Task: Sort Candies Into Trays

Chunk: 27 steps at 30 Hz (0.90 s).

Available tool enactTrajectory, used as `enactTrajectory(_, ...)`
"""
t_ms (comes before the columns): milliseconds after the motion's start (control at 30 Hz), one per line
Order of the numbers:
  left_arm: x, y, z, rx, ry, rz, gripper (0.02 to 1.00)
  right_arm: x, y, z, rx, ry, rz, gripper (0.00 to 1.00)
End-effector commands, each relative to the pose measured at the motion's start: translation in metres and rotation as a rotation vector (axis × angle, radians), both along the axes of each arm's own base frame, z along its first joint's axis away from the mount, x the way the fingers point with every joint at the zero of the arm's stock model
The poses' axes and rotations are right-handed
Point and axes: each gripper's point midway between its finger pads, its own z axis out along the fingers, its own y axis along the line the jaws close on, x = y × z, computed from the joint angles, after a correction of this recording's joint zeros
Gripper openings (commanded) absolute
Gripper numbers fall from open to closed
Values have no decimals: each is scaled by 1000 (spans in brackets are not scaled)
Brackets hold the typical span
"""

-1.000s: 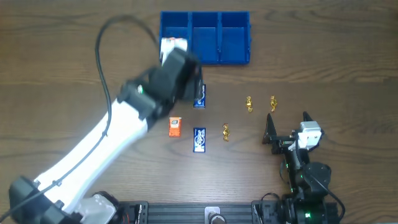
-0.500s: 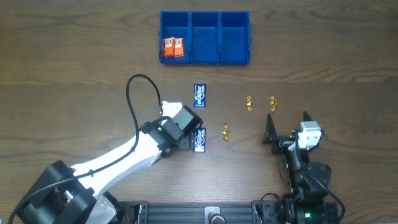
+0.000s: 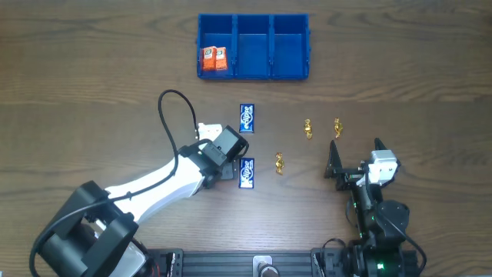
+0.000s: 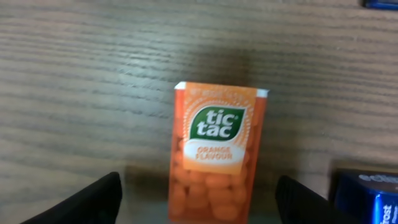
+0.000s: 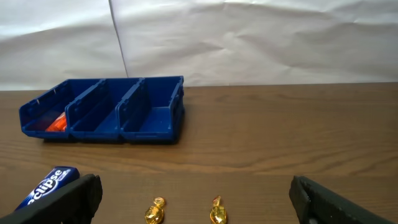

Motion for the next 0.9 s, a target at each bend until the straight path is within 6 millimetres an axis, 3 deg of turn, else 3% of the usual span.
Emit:
enactTrajectory(33,2,3,-6,17,6,15,643,0,-1,-1,-12,0,-3,998)
enactTrajectory(533,8,-4,-4,-3,-5,13,321,0,-1,-1,-12,0,-3,1000)
enactTrajectory(667,14,-10,3,-13,-23,-4,321,0,-1,-1,-11,0,-3,1000)
enactTrajectory(767,24,-13,21,-4,-53,-5,323,0,-1,-1,-12,0,-3,998)
enactTrajectory(900,50,-14,76,55,-138,14,325,0,-1,-1,-12,0,-3,998)
